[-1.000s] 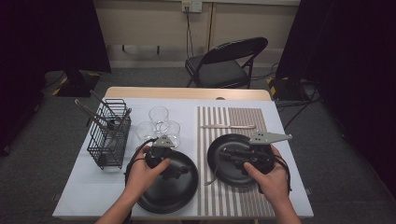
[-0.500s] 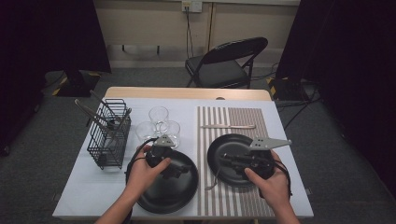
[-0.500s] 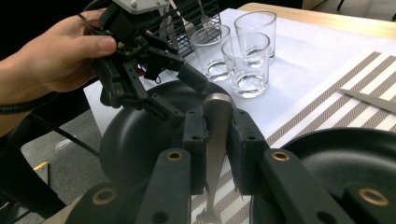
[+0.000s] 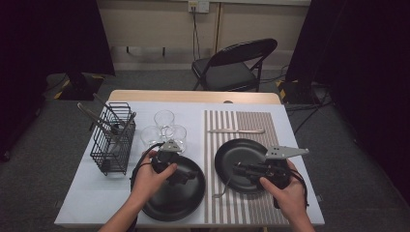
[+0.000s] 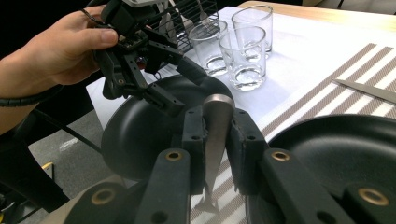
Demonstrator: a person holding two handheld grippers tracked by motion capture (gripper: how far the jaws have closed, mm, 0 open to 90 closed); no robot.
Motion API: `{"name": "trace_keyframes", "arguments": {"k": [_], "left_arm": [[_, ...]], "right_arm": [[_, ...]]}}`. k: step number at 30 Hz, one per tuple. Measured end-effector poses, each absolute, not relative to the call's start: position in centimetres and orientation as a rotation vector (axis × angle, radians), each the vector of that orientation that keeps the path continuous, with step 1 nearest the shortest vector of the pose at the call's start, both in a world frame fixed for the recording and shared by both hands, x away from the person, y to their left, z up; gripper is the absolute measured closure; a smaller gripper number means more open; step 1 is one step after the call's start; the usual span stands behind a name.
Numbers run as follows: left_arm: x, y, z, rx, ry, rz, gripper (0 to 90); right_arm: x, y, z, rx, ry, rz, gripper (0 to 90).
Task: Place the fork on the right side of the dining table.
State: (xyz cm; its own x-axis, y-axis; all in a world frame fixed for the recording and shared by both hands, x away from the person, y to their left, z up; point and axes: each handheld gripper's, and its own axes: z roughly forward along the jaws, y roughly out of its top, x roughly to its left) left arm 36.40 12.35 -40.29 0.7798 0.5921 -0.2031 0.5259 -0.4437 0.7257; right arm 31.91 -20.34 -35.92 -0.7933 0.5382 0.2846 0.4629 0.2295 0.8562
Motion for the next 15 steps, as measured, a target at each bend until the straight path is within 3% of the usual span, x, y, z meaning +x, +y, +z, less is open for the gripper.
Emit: {"name": "trace_keyframes", "arguments": {"k": [15], "left_arm": [[36.5,11.9,-40.5,2.152,0.819,0.106,20.1]], "right_arm": [[31.2,-21.7,-36.5,1.022,2.389,1.656,78.4]]}}
